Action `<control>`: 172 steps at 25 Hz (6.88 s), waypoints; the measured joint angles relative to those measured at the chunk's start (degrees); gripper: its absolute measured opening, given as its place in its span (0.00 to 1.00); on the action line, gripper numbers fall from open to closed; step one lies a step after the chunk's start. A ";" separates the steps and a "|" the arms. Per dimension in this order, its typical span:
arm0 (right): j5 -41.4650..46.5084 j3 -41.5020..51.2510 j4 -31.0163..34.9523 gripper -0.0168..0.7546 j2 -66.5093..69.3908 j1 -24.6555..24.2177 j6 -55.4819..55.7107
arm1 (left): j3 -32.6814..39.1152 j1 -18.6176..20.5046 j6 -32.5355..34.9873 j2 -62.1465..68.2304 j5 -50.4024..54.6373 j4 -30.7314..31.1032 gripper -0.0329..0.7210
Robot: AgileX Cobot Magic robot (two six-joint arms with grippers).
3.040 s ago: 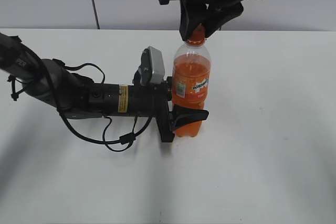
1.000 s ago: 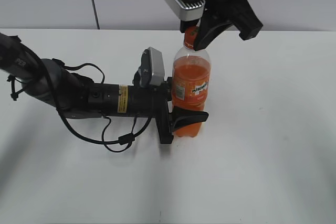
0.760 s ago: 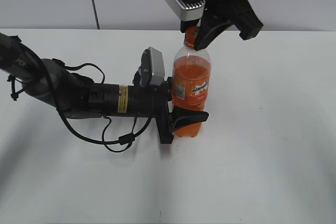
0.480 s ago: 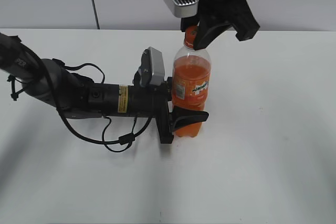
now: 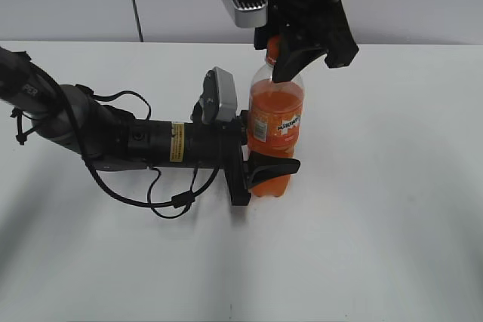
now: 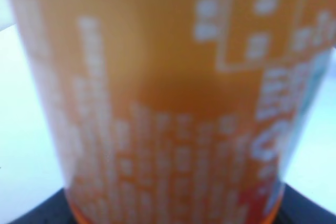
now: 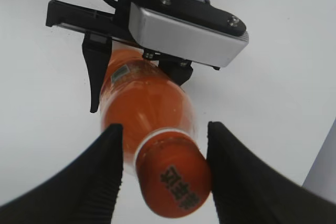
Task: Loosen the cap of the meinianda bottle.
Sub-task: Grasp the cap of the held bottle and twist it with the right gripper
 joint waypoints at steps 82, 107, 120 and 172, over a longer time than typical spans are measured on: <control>0.00 -2.50 -3.65 0.50 -0.29 0.00 105.01 | 0.00 -0.18 -0.64 -0.59 2.31 0.01 0.57; 0.00 -0.73 -3.54 0.39 -0.29 0.00 96.68 | 0.00 -0.18 -0.76 -0.59 2.46 0.01 0.57; 0.23 -0.66 0.51 0.38 -0.29 -0.06 48.14 | 0.00 -0.13 -0.05 -0.88 2.29 1.37 0.57; 0.42 -0.66 6.01 0.48 -0.41 0.00 1.47 | 0.00 -0.12 -0.18 -0.94 3.56 0.03 0.57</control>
